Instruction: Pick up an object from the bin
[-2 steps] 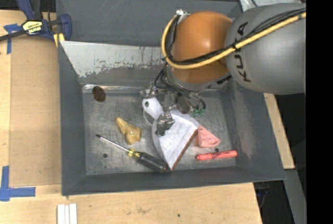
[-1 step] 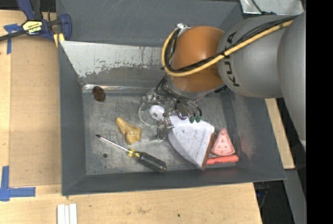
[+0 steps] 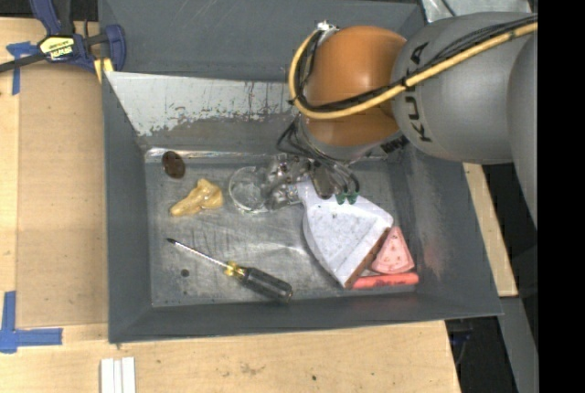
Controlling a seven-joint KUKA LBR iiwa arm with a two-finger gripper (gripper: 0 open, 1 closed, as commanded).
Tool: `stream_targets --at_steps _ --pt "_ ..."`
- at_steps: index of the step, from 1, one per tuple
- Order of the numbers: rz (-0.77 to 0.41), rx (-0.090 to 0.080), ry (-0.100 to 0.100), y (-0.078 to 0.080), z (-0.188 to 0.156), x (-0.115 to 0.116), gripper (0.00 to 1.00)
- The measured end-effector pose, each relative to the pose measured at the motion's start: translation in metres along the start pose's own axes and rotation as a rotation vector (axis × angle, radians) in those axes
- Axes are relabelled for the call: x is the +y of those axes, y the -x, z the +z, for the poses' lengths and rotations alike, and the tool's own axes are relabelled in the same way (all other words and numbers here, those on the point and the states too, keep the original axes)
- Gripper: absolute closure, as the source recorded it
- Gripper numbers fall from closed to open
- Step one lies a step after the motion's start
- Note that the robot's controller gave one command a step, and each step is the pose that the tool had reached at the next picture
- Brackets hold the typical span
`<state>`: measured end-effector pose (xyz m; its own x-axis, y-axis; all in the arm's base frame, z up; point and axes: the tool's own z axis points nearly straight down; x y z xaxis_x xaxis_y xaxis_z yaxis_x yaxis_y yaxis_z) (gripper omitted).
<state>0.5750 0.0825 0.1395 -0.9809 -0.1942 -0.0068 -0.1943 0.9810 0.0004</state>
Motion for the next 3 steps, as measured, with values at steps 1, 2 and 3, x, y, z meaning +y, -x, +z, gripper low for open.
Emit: stream_targets --at_steps 1,2,3 --pt "0.002 0.003 0.000 -0.001 0.001 0.000 0.00" --pt "0.002 0.003 0.000 -0.001 0.001 0.000 0.00" --pt "-0.011 0.000 0.001 0.043 0.060 0.007 1.00"
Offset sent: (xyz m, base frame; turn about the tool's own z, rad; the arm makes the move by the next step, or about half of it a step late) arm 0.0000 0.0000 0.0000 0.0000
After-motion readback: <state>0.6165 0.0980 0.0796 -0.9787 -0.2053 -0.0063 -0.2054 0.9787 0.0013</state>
